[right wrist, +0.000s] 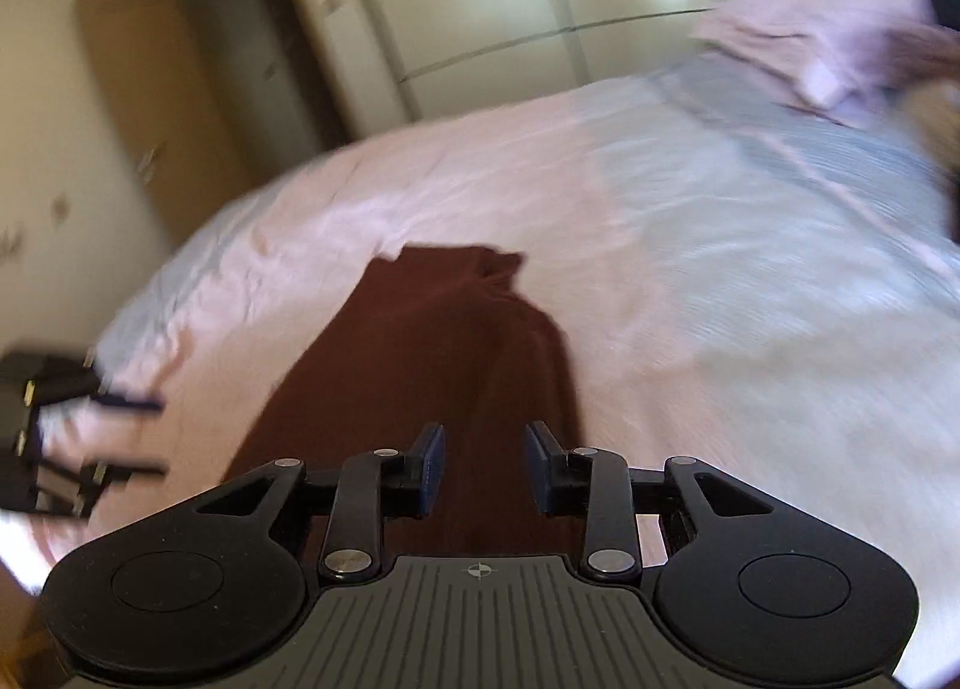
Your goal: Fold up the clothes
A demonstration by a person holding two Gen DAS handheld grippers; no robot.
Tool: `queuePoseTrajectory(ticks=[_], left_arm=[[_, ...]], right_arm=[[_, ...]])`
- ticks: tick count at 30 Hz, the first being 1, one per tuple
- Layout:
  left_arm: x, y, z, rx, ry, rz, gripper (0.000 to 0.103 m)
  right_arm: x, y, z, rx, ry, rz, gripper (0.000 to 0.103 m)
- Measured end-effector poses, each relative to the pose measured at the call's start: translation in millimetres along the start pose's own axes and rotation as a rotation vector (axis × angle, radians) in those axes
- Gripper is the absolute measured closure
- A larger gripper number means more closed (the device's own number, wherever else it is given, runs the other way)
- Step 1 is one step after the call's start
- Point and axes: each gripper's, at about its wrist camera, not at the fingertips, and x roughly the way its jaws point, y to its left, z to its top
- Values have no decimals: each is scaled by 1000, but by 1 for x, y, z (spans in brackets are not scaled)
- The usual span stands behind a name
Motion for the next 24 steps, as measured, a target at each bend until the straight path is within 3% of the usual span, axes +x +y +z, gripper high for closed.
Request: queuePoseTrajectory(ticks=[5, 10, 16, 19, 22, 24], left_arm=[[74, 49, 19, -55, -2, -6, 64], [130, 70, 15, -100, 29, -44, 64], [132, 65, 8, -125, 43, -31, 64], [121, 56, 13, -89, 71, 13, 64], [109, 43, 18, -48, 110, 63, 64], [102, 35, 22, -33, 132, 84, 64]], right_arm=[[84, 4, 35, -156, 101, 56, 70], [132, -37, 38, -145, 173, -4, 70], [123, -62, 28, -69, 168, -40, 61], [96, -42, 28, -122, 124, -51, 61], [61, -15, 22, -156, 84, -4, 61], [54, -7, 11, -165, 101, 10, 60]])
